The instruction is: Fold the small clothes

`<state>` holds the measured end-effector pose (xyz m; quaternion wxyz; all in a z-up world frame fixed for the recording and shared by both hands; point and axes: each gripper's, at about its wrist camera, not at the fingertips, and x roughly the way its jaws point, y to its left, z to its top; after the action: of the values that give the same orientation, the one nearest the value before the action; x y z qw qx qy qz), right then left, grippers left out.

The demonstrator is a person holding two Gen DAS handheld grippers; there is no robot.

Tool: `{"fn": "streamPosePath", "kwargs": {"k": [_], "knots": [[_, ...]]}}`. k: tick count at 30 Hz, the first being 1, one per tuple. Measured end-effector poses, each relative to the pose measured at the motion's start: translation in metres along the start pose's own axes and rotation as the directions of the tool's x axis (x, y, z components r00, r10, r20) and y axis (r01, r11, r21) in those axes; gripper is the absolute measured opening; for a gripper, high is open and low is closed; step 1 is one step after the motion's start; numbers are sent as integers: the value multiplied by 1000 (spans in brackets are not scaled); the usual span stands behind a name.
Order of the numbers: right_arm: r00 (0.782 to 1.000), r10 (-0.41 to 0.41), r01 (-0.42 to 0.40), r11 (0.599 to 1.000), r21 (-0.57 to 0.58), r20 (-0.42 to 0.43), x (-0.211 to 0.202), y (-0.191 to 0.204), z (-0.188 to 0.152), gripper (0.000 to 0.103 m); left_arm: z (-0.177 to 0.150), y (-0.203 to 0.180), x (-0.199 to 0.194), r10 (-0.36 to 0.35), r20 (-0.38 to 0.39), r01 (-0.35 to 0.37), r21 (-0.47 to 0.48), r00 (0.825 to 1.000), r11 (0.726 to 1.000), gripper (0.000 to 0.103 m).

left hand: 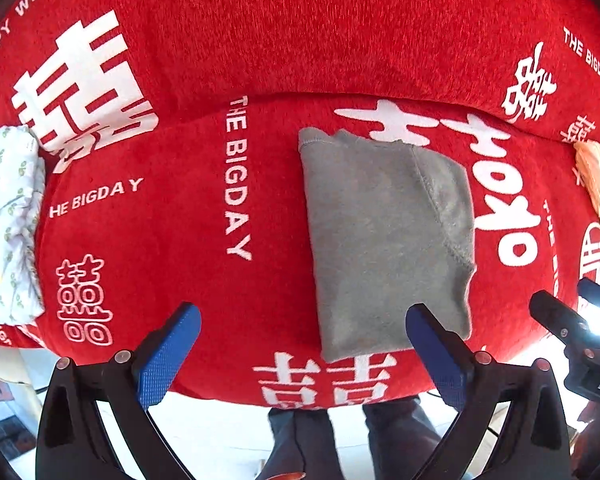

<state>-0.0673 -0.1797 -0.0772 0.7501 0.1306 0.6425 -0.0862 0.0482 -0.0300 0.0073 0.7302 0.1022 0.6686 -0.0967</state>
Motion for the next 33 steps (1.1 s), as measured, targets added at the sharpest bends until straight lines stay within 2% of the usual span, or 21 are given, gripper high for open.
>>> {"fn": "streamPosePath", "kwargs": {"k": [8,33], "knots": [[1000,-30,30,999,20,2,-14,2,3,103,-5,-2,-14,-9,6,9,-5,1000,1000,103],[999,-50,50,999,20,-4,-16,-8,9,103,1,-3,-11,1,-9,-1,-70,1000,998,103]]}}
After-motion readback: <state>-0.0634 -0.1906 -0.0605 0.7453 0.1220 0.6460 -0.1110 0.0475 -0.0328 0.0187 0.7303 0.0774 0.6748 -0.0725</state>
